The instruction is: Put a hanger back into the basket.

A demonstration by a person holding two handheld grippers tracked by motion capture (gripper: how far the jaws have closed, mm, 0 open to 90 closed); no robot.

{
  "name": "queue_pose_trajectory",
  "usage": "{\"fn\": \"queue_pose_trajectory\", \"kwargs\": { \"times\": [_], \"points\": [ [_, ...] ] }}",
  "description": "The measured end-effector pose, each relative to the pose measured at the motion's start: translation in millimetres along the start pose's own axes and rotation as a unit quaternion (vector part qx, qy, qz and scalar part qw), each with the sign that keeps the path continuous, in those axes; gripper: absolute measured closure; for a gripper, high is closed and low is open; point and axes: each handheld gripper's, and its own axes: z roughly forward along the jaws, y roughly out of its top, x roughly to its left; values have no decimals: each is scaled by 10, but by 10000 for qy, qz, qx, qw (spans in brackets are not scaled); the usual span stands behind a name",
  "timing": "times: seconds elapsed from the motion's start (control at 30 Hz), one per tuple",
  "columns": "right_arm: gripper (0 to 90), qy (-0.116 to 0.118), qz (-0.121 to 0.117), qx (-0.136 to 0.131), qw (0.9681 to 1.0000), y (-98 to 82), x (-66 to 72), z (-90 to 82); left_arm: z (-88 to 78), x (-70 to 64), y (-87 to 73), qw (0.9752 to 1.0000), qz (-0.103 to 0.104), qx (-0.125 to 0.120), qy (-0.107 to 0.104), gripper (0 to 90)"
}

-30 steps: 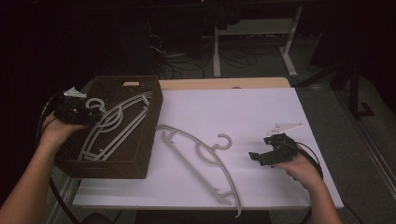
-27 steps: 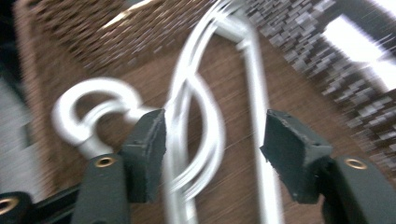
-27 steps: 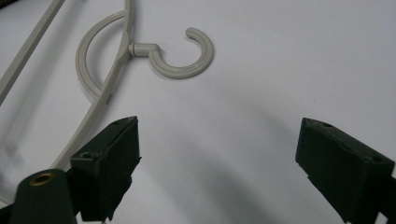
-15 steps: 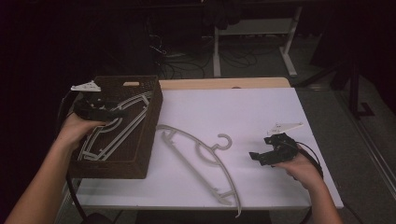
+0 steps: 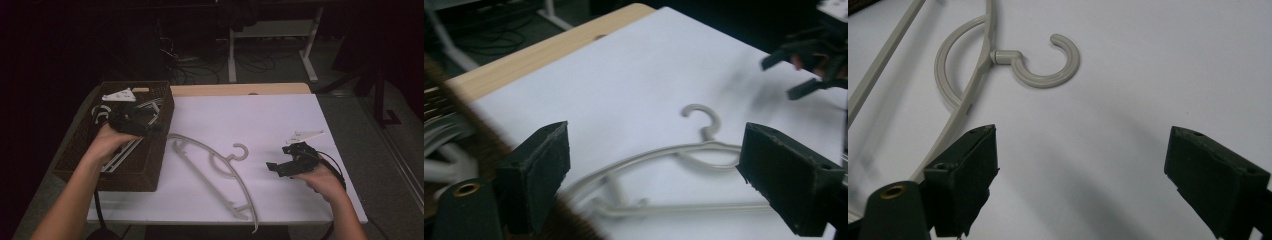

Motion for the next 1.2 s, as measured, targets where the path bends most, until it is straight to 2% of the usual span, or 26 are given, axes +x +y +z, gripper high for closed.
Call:
{"fn": "queue_pose_trajectory", "kwargs": {
  "times": [0.13, 0.23, 0.27, 0.4, 0.5, 0.63, 0.7, 0.77, 0.87, 1.03, 1.2],
  "points": [
    [133, 42, 20, 47, 10000, 11, 17, -1, 217, -209, 33, 9997, 162, 36, -177, 83],
    [134, 121, 59, 64, 9999, 29, 47, -6, 368, -319, 43, 9992, 227, 40, -328, 64],
    [157, 128, 15, 58, 9999, 35, 55, -7, 436, -361, 45, 9990, 253, 61, -361, 52],
    [317, 255, -32, 57, 9997, 73, 130, -8, 637, -469, 29, 9981, 338, 104, -508, 35],
    [438, 350, -110, 130, 9992, 94, 196, 31, 782, -532, 2, 9973, 312, 104, -663, 29],
    [590, 491, -269, 268, 9981, 125, 314, 120, 938, -613, -56, 9968, 345, 152, -711, 29],
    [659, 592, -354, 358, 9970, 146, 385, 164, 1001, -646, -87, 9965, 334, 171, -743, 29],
    [734, 700, -494, 428, 9954, 169, 468, 215, 1047, -679, -104, 9960, 434, 286, -721, 29],
    [814, 842, -575, 469, 9937, 194, 559, 272, 1072, -700, -120, 9959, 431, 252, -757, 29],
    [859, 1072, -775, 647, 9891, 217, 717, 413, 1124, -717, -161, 9957, 446, 305, -755, 31],
    [885, 1246, -996, 913, 9830, 201, 887, 560, 1157, -719, -189, 9955, 444, 351, -756, 55]
  ]
}}
